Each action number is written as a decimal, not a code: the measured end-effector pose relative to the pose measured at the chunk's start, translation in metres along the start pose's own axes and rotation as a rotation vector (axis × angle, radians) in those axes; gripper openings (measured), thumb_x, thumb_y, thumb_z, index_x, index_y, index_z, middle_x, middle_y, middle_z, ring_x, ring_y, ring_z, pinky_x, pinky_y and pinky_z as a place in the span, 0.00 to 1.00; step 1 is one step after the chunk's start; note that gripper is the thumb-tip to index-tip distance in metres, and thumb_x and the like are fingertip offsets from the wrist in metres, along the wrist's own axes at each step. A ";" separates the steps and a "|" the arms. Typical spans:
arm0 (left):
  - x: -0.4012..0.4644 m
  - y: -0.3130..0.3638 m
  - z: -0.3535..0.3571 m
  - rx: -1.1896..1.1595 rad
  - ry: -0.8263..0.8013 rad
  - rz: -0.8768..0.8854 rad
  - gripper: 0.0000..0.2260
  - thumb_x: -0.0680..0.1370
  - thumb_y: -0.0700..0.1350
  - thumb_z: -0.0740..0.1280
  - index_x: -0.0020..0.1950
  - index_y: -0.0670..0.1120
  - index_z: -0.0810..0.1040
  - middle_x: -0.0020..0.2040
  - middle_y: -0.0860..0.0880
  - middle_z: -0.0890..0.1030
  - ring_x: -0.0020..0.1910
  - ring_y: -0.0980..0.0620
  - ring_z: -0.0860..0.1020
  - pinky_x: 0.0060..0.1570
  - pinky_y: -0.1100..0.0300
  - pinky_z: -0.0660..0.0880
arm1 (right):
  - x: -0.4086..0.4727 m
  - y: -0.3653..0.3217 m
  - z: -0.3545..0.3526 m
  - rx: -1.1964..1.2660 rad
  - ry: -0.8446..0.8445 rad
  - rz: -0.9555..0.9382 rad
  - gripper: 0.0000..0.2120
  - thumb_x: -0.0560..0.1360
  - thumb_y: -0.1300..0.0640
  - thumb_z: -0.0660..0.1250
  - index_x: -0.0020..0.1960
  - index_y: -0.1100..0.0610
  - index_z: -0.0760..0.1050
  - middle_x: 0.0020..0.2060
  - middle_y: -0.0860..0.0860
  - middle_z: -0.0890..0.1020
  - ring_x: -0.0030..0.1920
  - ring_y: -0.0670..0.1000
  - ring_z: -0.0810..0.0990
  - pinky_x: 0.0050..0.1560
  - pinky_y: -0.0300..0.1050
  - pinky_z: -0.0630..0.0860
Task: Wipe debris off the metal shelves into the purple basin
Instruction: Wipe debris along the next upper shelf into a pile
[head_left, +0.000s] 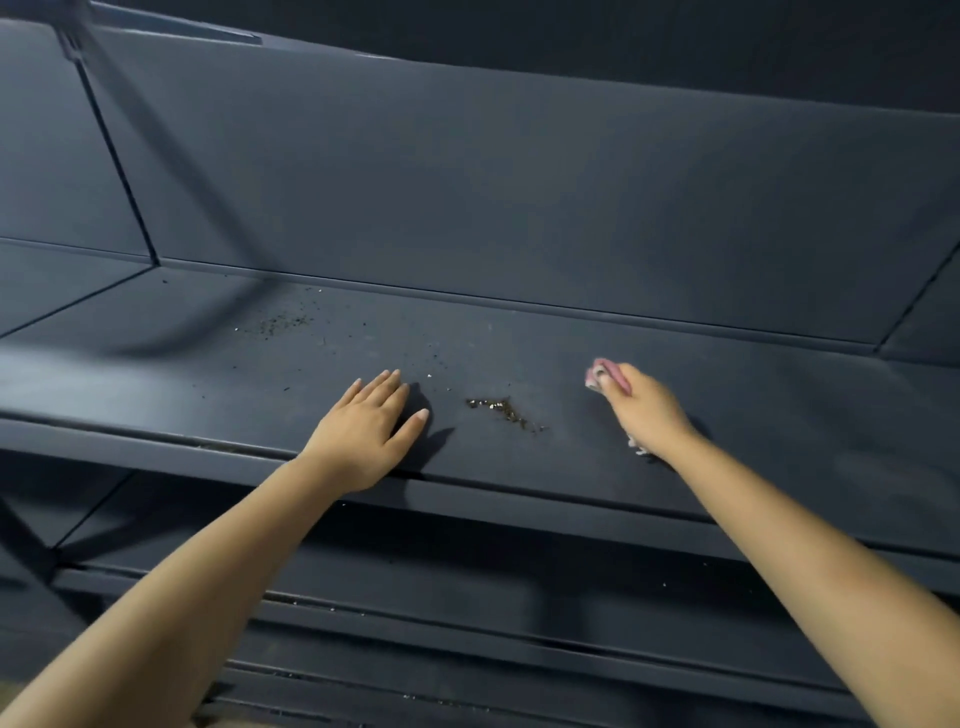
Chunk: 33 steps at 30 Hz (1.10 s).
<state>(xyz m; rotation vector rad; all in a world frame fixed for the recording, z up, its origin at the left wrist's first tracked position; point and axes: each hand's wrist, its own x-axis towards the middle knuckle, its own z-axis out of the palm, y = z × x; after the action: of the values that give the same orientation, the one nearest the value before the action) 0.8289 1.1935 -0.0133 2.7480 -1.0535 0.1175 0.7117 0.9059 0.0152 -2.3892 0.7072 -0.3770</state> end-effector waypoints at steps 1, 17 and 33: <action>-0.003 -0.006 0.000 0.027 -0.010 -0.016 0.46 0.68 0.68 0.32 0.78 0.43 0.55 0.79 0.48 0.51 0.77 0.54 0.46 0.74 0.59 0.40 | -0.005 0.009 -0.003 -0.059 0.024 0.037 0.15 0.80 0.43 0.52 0.60 0.47 0.72 0.47 0.52 0.80 0.31 0.54 0.78 0.26 0.39 0.72; -0.006 -0.020 0.002 0.053 -0.043 -0.035 0.45 0.67 0.69 0.33 0.79 0.46 0.52 0.79 0.50 0.48 0.77 0.54 0.45 0.73 0.58 0.41 | -0.006 -0.100 0.113 -0.314 0.009 -0.176 0.19 0.82 0.52 0.50 0.70 0.58 0.66 0.73 0.54 0.65 0.73 0.52 0.61 0.71 0.42 0.53; -0.004 -0.023 0.005 0.069 -0.063 0.022 0.31 0.82 0.61 0.45 0.79 0.44 0.50 0.79 0.46 0.47 0.78 0.50 0.43 0.74 0.53 0.40 | -0.023 -0.057 0.060 -0.271 0.102 0.070 0.19 0.82 0.49 0.51 0.71 0.52 0.65 0.67 0.52 0.72 0.63 0.56 0.74 0.58 0.45 0.69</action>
<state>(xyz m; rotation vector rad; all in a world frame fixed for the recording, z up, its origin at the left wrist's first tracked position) 0.8412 1.2117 -0.0223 2.8194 -1.1164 0.0728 0.7409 0.9862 0.0023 -2.6039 0.9383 -0.3970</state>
